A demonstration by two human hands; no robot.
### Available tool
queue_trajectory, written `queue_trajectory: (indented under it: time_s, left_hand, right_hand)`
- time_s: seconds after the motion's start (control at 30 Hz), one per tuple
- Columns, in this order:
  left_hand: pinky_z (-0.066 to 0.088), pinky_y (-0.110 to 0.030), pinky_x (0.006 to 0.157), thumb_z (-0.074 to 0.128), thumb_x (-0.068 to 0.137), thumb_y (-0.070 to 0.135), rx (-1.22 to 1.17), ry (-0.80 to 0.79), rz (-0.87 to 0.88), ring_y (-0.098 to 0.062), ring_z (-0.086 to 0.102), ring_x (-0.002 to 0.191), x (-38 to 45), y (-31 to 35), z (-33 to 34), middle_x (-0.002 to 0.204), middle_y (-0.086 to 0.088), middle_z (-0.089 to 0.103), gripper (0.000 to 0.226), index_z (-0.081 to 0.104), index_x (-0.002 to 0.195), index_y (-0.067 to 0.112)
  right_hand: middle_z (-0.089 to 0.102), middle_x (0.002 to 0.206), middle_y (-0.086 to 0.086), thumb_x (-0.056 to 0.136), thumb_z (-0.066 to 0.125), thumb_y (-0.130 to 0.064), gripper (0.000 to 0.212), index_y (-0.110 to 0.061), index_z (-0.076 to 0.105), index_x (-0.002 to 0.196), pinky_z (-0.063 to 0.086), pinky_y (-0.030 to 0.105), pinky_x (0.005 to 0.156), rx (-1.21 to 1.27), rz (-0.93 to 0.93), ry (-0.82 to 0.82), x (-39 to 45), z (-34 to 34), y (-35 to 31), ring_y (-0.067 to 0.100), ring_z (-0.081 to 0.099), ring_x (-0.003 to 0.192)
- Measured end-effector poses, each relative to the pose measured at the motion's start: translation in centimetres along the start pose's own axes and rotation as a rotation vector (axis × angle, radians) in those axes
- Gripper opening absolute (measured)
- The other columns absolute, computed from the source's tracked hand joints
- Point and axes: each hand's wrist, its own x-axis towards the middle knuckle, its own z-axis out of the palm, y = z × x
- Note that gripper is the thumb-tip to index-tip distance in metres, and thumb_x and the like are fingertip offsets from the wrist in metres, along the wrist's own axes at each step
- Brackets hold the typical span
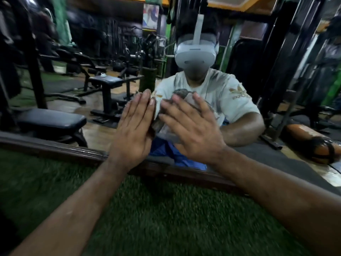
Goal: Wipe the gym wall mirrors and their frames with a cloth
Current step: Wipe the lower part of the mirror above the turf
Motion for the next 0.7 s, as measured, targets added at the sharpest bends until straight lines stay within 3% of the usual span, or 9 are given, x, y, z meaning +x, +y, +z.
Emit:
queue_trajectory:
  time_s: [0.13,0.27,0.37,0.5,0.6,0.7]
  left_hand:
    - [0.007,-0.047,0.127,0.04,0.084,0.005,-0.014,-0.023,-0.001,-0.034,0.012,0.156,0.3,0.0,-0.2,0.166,-0.021,0.016,0.074,0.024,0.155,-0.005]
    - [0.015,-0.054,0.126,0.041,0.087,0.002,0.019,-0.079,0.014,-0.035,0.013,0.156,-1.2,-0.5,-0.9,0.166,-0.022,0.015,0.07,0.025,0.155,-0.007]
    - [0.019,-0.057,0.124,0.05,0.097,0.012,0.199,-0.134,-0.002,-0.036,0.012,0.155,-5.6,-1.7,-0.9,0.165,-0.026,0.014,0.068,0.022,0.155,-0.008]
    - [0.017,-0.053,0.126,0.057,0.086,0.007,0.232,-0.19,0.03,-0.034,0.013,0.156,-7.8,-3.4,-1.2,0.166,-0.023,0.015,0.079,0.022,0.155,-0.008]
    - [0.014,-0.049,0.127,0.055,0.09,0.011,0.195,-0.192,0.056,-0.033,0.013,0.156,-7.7,-4.2,-1.4,0.167,-0.021,0.013,0.077,0.021,0.156,-0.007]
    - [0.013,-0.046,0.127,0.048,0.1,0.025,0.177,-0.136,-0.035,-0.035,0.013,0.156,-8.9,-4.7,-1.3,0.167,-0.022,0.011,0.07,0.021,0.155,-0.009]
  right_hand:
    - [0.045,0.16,0.014,0.096,0.057,-0.023,0.045,-0.009,0.064,0.138,0.025,0.066,0.122,-0.013,0.152,0.048,0.1,1.3,-2.8,0.034,0.037,0.152]
    - [0.043,0.161,0.015,0.093,0.058,-0.024,0.048,-0.009,0.062,0.139,0.018,0.064,0.125,-0.009,0.009,-0.024,-1.0,1.4,-3.4,0.034,0.035,0.153]
    - [0.038,0.164,0.015,0.092,0.056,-0.028,0.056,-0.009,0.057,0.145,0.011,0.062,0.127,-0.012,-0.053,-0.117,-1.9,1.7,-5.0,0.034,0.032,0.154]
    - [0.048,0.158,0.016,0.098,0.049,-0.026,0.047,-0.01,0.062,0.14,0.008,0.059,0.127,0.028,-0.168,-0.167,-0.5,2.5,-6.9,0.035,0.036,0.152]
    - [0.046,0.16,0.015,0.096,0.05,-0.026,0.053,-0.009,0.058,0.146,0.01,0.059,0.128,0.003,-0.08,-0.096,1.0,2.7,-5.9,0.034,0.035,0.152]
    - [0.036,0.165,0.014,0.097,0.047,-0.028,0.06,-0.009,0.047,0.154,0.007,0.059,0.128,-0.077,0.006,-0.083,0.8,3.1,-7.4,0.033,0.03,0.155]
